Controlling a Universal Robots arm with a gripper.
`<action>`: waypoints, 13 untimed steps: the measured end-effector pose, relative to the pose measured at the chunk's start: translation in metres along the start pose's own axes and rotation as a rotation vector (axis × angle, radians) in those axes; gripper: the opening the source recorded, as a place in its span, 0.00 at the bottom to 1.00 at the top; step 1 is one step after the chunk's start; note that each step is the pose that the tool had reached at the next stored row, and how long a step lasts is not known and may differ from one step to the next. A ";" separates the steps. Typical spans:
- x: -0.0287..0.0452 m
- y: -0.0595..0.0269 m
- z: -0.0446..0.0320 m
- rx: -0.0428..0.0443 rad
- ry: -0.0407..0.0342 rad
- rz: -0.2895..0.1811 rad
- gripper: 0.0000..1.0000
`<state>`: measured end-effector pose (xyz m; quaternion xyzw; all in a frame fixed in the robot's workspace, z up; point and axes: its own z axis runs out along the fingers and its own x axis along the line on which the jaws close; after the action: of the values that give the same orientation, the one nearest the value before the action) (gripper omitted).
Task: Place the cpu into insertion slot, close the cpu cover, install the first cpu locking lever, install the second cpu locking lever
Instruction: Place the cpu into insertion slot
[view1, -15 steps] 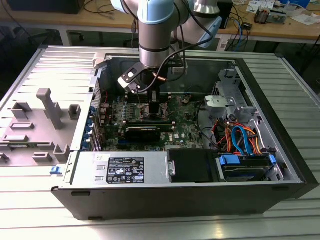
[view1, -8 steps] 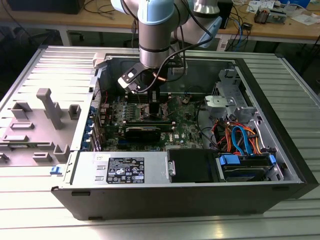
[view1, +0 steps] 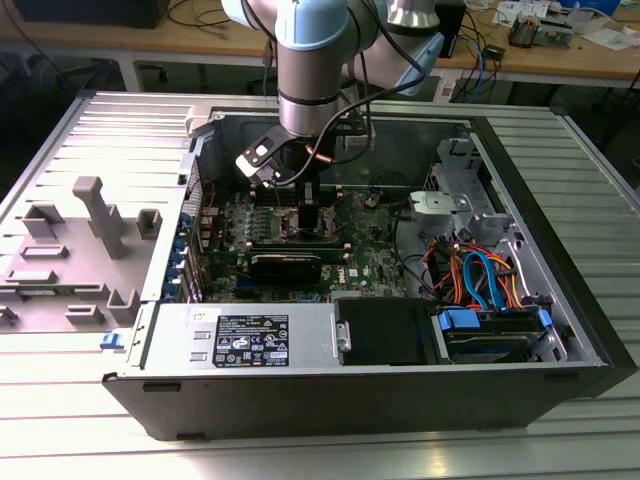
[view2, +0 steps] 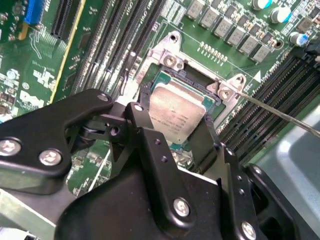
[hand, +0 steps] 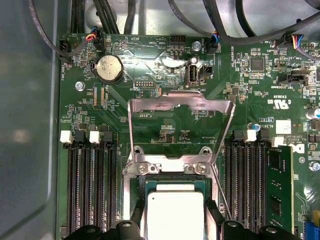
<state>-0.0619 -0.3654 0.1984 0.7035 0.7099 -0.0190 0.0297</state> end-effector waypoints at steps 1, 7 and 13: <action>0.0000 0.0000 0.0000 0.0001 0.0001 0.000 0.56; -0.0001 0.0000 0.0000 0.0004 -0.0005 0.000 0.62; -0.0002 0.0000 -0.0035 0.0003 0.0007 0.000 0.62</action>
<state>-0.0619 -0.3654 0.2018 0.7035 0.7099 -0.0188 0.0294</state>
